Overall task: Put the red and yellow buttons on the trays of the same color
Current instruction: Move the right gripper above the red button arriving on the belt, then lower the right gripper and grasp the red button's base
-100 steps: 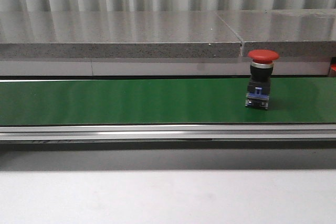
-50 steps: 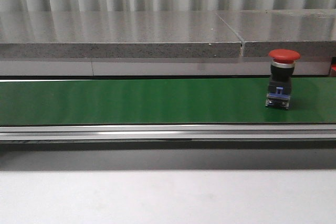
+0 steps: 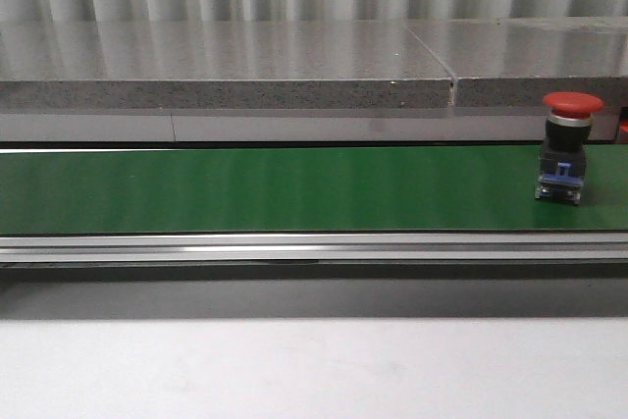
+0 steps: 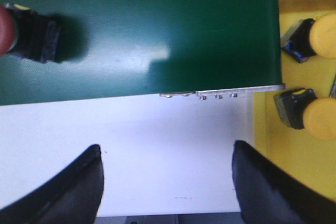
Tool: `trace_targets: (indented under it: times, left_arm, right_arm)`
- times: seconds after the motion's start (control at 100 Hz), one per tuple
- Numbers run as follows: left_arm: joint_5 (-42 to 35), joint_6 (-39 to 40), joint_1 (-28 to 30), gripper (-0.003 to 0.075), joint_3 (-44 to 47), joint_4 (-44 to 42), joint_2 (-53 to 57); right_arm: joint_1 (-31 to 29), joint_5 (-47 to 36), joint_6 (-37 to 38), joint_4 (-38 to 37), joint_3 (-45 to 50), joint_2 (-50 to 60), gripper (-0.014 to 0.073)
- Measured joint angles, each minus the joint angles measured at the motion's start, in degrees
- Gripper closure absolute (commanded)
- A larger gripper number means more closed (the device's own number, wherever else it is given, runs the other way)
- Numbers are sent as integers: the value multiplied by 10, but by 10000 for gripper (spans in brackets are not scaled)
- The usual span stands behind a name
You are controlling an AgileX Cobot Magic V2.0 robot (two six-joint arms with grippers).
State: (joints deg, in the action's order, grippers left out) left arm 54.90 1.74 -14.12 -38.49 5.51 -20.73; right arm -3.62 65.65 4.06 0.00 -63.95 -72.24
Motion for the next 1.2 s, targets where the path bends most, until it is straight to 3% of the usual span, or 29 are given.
trace_targets:
  times: [0.6, 1.2]
  left_arm:
    - [0, 0, 0, 741, 0, 0, 0]
    - [0, 0, 0, 741, 0, 0, 0]
  right_arm:
    - [14, -27, -82, 42, 0, -62, 74]
    - [14, -152, -125, 65, -2, -159, 74]
